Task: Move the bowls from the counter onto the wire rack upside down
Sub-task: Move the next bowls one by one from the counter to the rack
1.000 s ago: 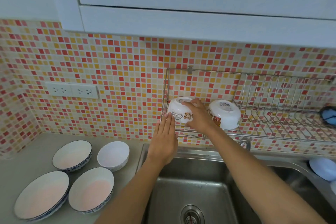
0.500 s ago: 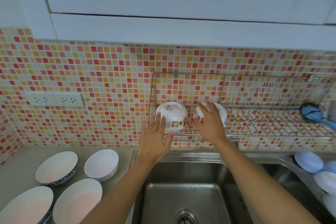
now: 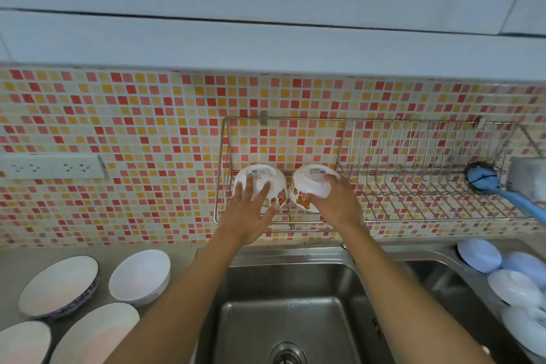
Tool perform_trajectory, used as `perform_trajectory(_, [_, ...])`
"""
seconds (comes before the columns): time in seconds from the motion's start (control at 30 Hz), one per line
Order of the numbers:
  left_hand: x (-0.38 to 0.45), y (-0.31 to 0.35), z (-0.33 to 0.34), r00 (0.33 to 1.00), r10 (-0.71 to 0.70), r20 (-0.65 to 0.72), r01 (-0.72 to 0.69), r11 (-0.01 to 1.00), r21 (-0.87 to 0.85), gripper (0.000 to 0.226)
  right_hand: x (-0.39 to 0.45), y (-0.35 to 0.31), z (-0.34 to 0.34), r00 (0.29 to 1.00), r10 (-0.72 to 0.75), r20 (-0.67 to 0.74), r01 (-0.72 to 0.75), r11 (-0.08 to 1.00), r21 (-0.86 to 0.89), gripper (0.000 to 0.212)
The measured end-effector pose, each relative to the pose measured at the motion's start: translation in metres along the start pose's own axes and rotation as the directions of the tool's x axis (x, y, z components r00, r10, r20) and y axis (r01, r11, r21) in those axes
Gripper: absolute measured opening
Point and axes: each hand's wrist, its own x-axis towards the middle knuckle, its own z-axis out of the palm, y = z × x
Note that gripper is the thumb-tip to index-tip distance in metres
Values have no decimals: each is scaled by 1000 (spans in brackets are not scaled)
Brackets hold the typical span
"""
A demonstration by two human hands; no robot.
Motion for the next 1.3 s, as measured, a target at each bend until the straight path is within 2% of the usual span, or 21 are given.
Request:
perform_trajectory(0.13, [-1,1,2,1000,-7,-22,8,1000,15,72,1,0,-1,1000,10,-11,-10,1000,6,54])
perform_trajectory(0.23, [0,0,3,1000,-10,-24,11,1000,16,68,0,0,-2,999,3,-43,-2,1000,12,45])
perform_trajectory(0.5, [-3,-2,3,999,-25,-34,26,999,34,62,-2,-4,-3,999,-2,-36,3,1000,9,43])
perform_trajectory(0.63, [-26,5,-5,977,4,-212,-7,1000,-16,62,-7,-9,-3,997,12,-78,-15,999,-31,49])
perform_trajectory(0.73, [-66,3,-6,948,24,-317,-35,999,-31,63,-12,-9,-3,986,-59,-154,54,998,-38,57])
perform_trajectory(0.8, [-98,-6,-4,940,8,-342,-20,999,-30,63,-20,-8,-1,970,-129,-206,138,990,32,58])
perform_trajectory(0.97, [-174,-54,7,918,-224,-326,208,975,-84,56,-74,-36,16,940,-205,-274,302,875,380,51])
perform_trajectory(1.07, [-211,-93,10,882,-336,-331,311,942,-126,50,-125,-67,41,909,-343,-238,416,787,455,45])
perform_trajectory(1.17, [-235,-133,17,850,-413,-326,381,911,-161,49,-173,-94,76,824,-548,-145,545,695,469,42])
perform_trajectory(1.23, [-241,-155,21,845,-448,-293,419,894,-160,51,-193,-109,103,776,-631,12,557,694,456,43])
perform_trajectory(1.3, [-240,-174,23,841,-474,-262,443,880,-170,52,-202,-122,131,751,-628,204,508,747,428,44])
